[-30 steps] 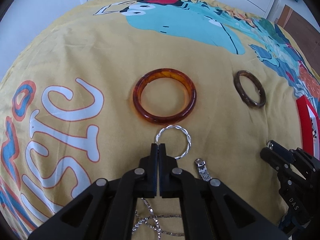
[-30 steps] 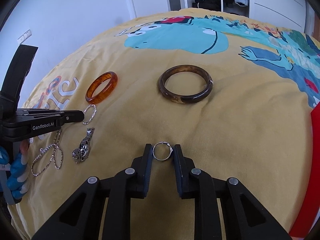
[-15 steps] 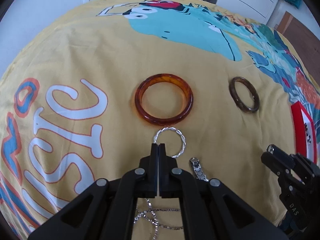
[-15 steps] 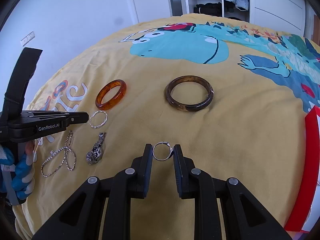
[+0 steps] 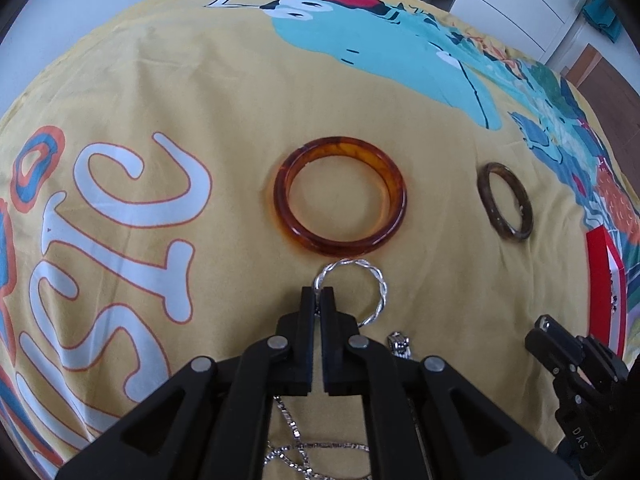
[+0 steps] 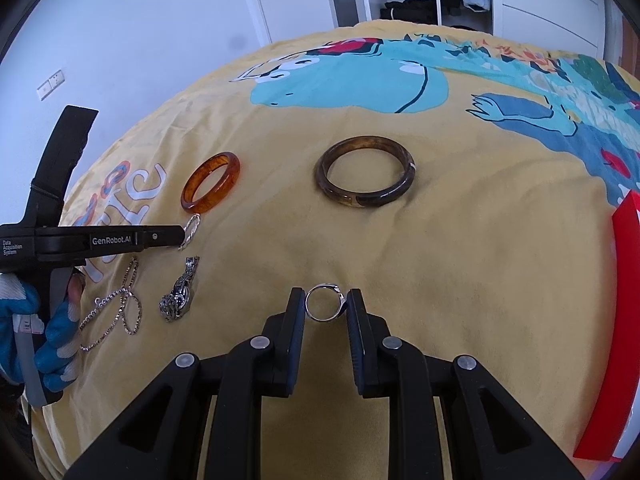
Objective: Organize jewelry
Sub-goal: 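Carry both rings over the red box and open both grippers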
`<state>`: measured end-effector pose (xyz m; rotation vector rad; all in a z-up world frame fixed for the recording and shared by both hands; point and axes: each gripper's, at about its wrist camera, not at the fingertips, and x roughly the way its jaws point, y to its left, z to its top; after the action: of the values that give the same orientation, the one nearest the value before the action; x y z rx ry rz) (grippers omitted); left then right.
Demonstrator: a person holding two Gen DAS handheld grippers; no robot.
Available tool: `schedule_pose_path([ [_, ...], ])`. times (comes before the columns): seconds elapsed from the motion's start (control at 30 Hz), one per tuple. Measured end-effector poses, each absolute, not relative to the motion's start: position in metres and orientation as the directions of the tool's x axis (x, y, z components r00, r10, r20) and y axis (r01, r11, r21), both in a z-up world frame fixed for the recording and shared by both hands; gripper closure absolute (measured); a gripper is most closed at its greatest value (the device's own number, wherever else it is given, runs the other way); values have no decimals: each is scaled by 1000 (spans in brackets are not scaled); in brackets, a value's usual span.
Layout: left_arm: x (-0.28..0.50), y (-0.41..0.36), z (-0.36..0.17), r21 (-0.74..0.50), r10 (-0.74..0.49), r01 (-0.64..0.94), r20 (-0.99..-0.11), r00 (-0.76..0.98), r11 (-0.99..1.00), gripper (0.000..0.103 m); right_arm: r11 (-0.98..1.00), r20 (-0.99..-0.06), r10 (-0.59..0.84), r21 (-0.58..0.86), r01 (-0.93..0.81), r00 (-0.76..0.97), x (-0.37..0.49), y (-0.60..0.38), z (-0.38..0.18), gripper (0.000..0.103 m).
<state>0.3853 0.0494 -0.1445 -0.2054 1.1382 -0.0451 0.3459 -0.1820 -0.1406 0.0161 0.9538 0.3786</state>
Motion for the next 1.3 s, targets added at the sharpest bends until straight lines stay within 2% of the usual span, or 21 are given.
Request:
schedule_pose_path([
  [0.07,384,51,-143,-205,-157,-71,-892,423,976,97,934,-791,326,183,-307,518,346,-182,-141,83],
  [0.2,385,49,-140,-225,-177,-65,-887,426,972,85,933,-791,329,189,-305,516,346,-183,-142,83],
  [0.4,389,42,-148,-177,-140,-57,-905,402,983,84,935,-791,327,190,-301,517,345,-187,-143,83],
  [0.57,390,39,-151,-163,-131,-50,-909,395,985,89,936,-791,326,194,-293,518,344,-189,-143,83],
  [0.63,389,38,-150,-143,-113,-47,-910,398,989,98,937,-790,326,197,-288,519,343,-191,-142,83],
  [0.9,377,36,-134,-109,-74,-55,-894,443,992,100,940,-782,322,196,-280,533,333,-198,-130,83],
  [1.3,360,8,-81,-113,-89,-18,-862,500,993,100,950,-736,302,184,-251,605,306,-237,-82,83],
])
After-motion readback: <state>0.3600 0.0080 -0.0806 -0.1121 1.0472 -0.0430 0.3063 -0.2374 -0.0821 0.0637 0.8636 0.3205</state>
